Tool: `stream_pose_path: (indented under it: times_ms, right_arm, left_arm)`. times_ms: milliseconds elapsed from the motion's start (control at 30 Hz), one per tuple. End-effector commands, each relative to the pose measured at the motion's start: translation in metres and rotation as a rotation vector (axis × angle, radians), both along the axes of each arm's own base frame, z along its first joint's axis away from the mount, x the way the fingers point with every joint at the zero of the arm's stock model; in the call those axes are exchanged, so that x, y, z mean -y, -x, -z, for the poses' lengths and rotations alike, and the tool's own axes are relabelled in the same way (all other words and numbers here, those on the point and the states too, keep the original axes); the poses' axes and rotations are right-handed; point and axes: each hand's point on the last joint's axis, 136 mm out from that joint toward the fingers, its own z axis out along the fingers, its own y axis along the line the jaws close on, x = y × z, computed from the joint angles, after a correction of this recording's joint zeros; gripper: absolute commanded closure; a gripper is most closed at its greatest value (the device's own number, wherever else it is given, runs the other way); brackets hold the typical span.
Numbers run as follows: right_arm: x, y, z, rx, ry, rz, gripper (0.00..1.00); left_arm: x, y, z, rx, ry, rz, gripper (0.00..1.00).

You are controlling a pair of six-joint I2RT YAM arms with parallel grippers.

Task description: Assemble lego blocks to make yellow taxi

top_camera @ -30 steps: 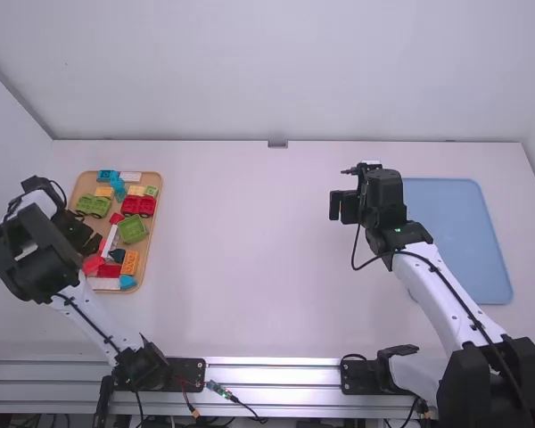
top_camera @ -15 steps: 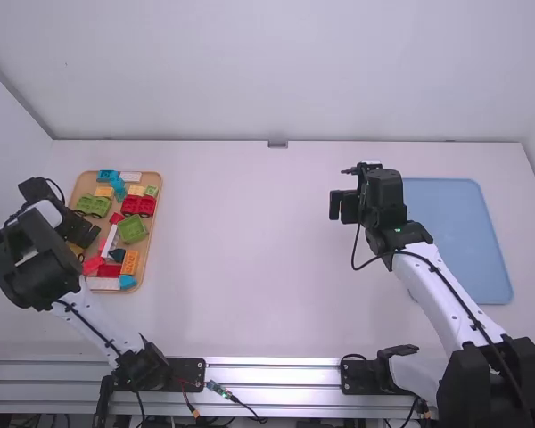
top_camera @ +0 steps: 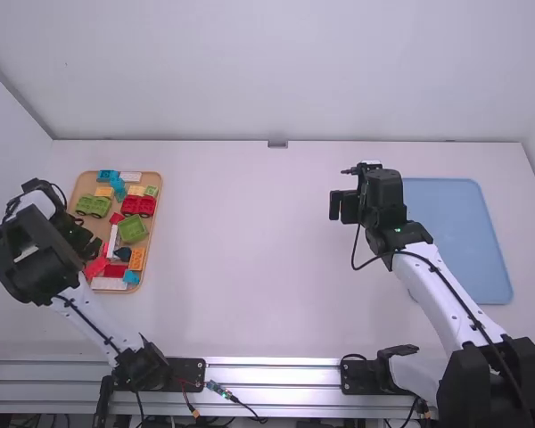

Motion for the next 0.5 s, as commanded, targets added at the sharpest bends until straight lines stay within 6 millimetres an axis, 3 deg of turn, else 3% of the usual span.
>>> stream_pose_path:
  times_ms: [0, 467]
  right_arm:
    - [-0.0016, -0.0068, -0.0118, 0.025, -0.005, 0.0, 0.0]
    - [-0.0016, -0.0066, -0.0116, 0.024, -0.005, 0.0, 0.0]
  left_arm:
    - [-0.0007, 0.0063, 0.0048, -0.017, 0.005, -0.046, 0.01]
    - [-0.002, 0.0147, 0.0082, -0.033, 0.009, -0.061, 0.01]
